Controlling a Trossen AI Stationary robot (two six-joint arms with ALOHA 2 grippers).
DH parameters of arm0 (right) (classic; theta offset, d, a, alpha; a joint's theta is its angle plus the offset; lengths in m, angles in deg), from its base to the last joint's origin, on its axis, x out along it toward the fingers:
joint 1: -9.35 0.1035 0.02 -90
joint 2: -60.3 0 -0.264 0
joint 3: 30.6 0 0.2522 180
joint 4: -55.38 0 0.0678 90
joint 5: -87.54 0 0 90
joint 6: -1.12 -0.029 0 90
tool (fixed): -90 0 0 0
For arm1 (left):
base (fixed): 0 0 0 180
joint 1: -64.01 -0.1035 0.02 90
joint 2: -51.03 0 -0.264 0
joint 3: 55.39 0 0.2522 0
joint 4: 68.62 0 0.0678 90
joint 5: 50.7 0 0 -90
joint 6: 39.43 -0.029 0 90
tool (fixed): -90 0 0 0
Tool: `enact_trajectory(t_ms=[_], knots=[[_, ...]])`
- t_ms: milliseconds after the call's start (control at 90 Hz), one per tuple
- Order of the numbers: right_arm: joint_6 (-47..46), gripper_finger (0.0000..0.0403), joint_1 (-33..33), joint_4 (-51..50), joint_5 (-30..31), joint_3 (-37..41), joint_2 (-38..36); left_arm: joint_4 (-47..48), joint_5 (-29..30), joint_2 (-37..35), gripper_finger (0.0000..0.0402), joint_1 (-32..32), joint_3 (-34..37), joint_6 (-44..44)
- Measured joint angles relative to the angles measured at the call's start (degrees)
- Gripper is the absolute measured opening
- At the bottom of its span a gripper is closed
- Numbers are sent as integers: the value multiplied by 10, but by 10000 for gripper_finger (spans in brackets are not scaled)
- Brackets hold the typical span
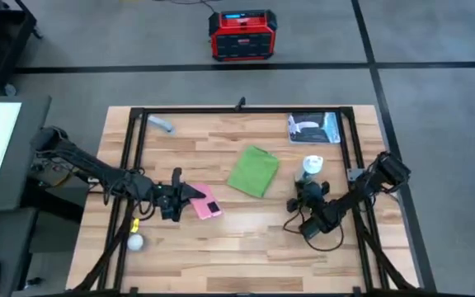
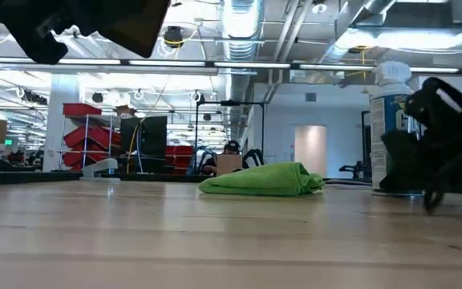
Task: Apply microfiber cloth
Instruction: Spray the cellphone using the cleaning bottle
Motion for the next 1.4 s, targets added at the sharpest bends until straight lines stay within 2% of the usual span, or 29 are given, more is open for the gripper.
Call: enact_trajectory(t_ms=[78,211,344,533,678,756,844,1000,1111,1278,1400], knots=[[52,0,20,112,18,-1,0,0,-1,0,2,0,0,-5],[212,0,61,353,19,-2,0,4,-10,0,2,0,0,-17],[363,0,88,553,20,-2,0,15,-33,0,2,2,0,-40],[559,0,89,749,-29,-14,0,61,-32,1,2,12,-11,-126],[639,0,63,775,-123,-53,0,70,-32,0,2,14,-24,-164],[639,0,41,773,-187,-73,0,103,-32,0,2,14,-39,-182],[614,0,17,768,-233,-88,0,146,-32,0,2,14,-58,-197],[594,0,-12,768,-270,-101,0,167,-12,8,2,18,-70,-237],[598,0,-24,770,-278,-106,0,170,27,18,2,29,-86,-276],[598,0,-49,775,-319,-106,0,236,117,34,2,57,-131,-321],[613,0,-70,796,-349,-106,0,274,129,46,2,81,-157,-325]])
